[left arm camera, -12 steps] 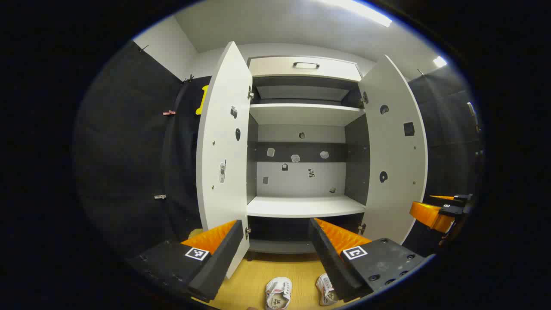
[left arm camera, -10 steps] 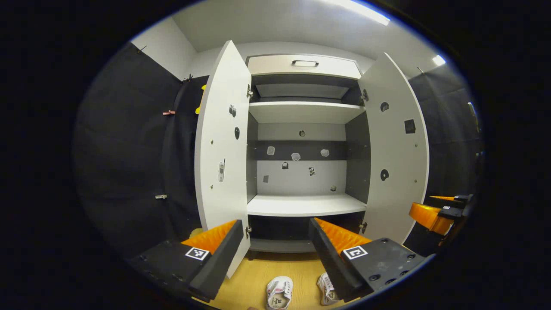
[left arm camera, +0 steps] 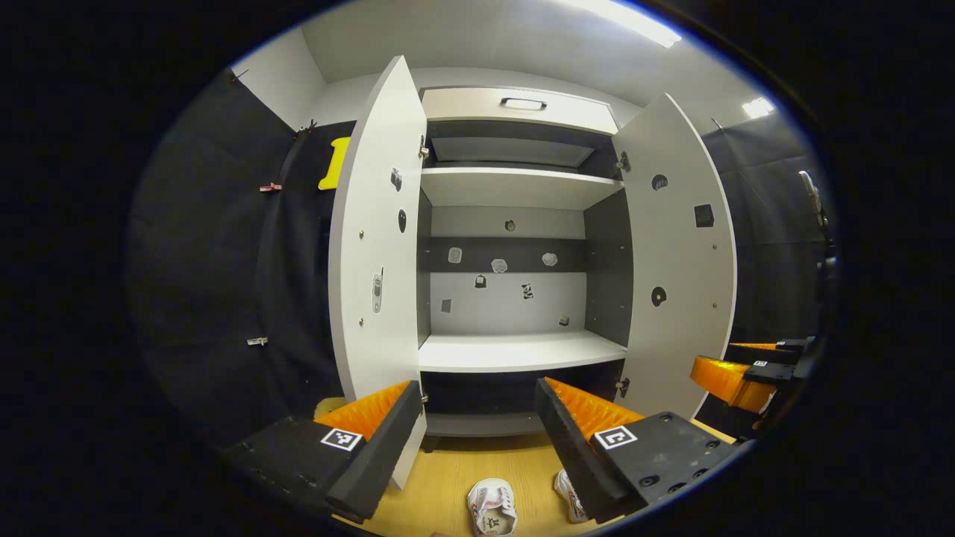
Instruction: Grab one shoe with the right hand and put it into the shoe cabinet, grab the other shoe with the left hand and put it into the shoe cabinet; then close the right door with the right hand and the left door with the left hand.
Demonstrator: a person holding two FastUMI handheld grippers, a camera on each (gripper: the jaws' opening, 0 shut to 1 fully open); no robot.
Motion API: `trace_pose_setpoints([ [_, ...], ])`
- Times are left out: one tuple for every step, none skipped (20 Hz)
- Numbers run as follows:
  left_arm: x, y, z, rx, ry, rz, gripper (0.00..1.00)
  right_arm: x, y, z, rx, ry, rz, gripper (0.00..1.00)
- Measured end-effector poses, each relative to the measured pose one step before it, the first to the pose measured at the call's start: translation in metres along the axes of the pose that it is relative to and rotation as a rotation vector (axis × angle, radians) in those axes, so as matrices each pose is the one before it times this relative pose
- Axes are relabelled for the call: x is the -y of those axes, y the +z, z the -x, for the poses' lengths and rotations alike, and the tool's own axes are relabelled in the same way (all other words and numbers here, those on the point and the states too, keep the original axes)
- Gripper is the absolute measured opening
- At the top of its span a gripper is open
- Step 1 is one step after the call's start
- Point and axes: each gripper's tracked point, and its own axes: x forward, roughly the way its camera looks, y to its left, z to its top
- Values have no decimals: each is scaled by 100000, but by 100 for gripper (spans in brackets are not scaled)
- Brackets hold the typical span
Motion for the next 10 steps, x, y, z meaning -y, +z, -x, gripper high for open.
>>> trace_pose_setpoints([
  [-346,-284,-46,-430,-829,296,97,-229,-159,147,-701,-1332,151,98],
  [-266,-393,-23,-512,-974,-20,96,-256,-273,190,-798,-1049,293,98],
  [-228,-277,-40,-511,-1034,-318,96,-228,-77,257,-407,-1044,354,98],
  [-246,-311,-30,-189,-1047,-498,97,-135,78,202,84,-1235,324,98],
  [-299,-152,-19,-71,-847,-683,97,-155,12,115,151,-1105,436,98],
  [-233,-304,11,7,-804,-702,97,-272,-172,151,-409,-859,426,98],
  [-234,-227,55,-189,-993,-631,97,-254,-237,75,-655,-608,413,98],
  [-132,-328,-19,-163,-1079,-513,97,-146,-282,106,-1055,-701,192,98],
  [-198,-312,78,-575,-856,-137,97,-208,-343,37,-1115,-512,66,98],
  [-232,-508,77,-761,-648,326,97,-191,-330,-49,-1109,-508,103,98],
])
